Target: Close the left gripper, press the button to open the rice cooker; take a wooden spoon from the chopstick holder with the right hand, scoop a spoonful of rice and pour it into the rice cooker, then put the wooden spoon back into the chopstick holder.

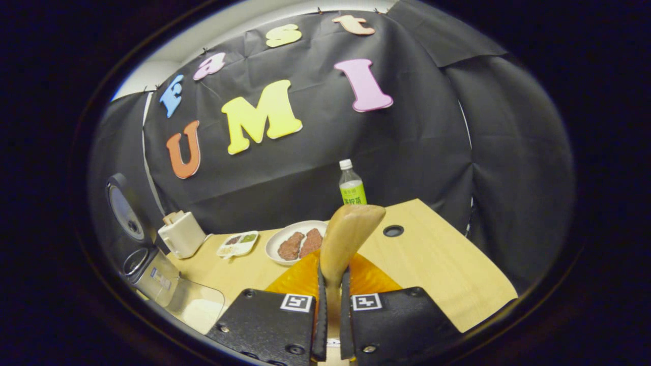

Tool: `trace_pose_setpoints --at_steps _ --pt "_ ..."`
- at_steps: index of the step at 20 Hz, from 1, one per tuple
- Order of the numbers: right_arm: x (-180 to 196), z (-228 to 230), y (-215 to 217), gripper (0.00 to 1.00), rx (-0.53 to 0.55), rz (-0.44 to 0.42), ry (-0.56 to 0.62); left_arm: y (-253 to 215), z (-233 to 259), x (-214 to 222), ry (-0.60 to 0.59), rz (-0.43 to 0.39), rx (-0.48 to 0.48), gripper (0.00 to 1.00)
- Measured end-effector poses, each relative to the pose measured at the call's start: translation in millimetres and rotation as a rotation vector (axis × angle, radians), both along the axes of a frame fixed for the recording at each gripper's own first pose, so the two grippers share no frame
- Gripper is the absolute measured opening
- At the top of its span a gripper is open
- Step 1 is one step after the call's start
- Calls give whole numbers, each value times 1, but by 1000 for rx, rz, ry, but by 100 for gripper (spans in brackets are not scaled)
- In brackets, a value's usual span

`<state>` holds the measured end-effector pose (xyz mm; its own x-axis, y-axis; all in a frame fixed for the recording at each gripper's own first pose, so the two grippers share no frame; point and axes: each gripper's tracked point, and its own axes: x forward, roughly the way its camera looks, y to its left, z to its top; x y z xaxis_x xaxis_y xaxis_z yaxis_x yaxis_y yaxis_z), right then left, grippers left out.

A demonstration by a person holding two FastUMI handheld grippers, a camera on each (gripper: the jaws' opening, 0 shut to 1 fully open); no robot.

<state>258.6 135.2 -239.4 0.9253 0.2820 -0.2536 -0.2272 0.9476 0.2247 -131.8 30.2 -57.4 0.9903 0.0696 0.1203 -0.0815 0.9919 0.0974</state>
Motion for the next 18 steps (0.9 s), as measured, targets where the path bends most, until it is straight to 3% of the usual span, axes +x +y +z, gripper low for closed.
trace_pose_setpoints --at_steps 4,10,15,18 --pt "-15 57 6 15 -106 -20 -138 7 -6 1 12 3 -41 95" --pt "-62 109 70 8 -123 71 -213 17 -6 0 11 18 -71 96" --pt "-96 92 145 8 -141 168 -181 22 -10 -5 17 26 -51 95" --pt "-107 55 178 8 -187 192 -130 25 -14 -7 23 24 -65 95"
